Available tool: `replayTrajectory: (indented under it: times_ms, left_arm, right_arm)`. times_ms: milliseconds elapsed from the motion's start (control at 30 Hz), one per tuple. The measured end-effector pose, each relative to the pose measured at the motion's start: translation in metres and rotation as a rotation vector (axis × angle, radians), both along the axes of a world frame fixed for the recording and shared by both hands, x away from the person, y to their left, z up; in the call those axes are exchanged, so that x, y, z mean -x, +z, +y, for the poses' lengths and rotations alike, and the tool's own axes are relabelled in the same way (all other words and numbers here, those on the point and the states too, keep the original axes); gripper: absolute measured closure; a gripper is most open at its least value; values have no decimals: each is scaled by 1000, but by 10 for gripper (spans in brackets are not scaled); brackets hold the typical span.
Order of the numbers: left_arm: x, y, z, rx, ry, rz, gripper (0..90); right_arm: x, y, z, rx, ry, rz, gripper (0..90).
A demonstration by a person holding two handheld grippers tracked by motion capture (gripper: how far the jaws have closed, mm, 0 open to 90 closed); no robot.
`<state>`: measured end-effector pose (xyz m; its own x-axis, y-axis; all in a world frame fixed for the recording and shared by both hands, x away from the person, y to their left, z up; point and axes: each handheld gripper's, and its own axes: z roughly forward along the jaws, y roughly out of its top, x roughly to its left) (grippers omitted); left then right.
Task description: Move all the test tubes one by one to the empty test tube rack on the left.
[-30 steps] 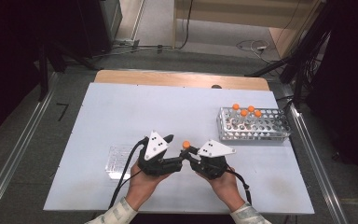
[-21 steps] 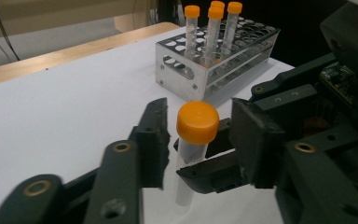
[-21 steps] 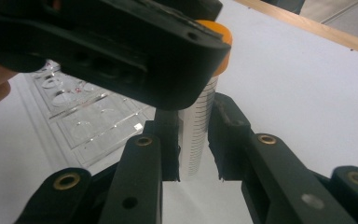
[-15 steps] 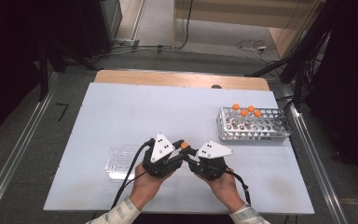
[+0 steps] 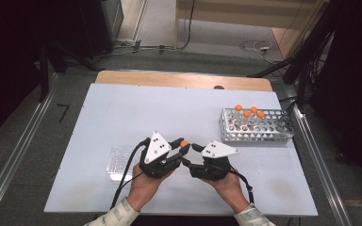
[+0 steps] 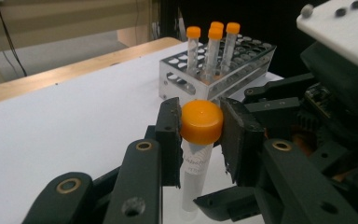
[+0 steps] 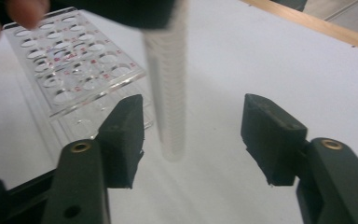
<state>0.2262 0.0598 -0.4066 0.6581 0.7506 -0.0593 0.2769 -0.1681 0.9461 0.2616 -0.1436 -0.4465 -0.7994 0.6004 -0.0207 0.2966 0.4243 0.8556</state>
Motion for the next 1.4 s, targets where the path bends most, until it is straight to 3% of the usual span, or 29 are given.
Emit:
replayTrajectory:
  times_ms: [333,600,867,1067,1167,1400]
  left_arm:
    - [2,16,21,41,18,-9,704]
    - [7,30,48,67,62,-24,705]
    - [11,37,91,9,143,-1,705]
    - [17,39,125,-1,223,14,704]
    - [19,35,136,-25,264,21,704]
    - [21,21,154,-35,320,59,704]
  right_arm:
    - [-6,3,-24,-31,-56,6,312]
    - [-6,3,-42,-26,-91,4,308]
    - [-11,4,-56,-39,-148,2,312]
    - [-13,4,-61,-32,-168,-7,314]
    - [-14,4,-64,-34,-181,-9,315]
    - [-17,5,-73,-44,-214,-12,318]
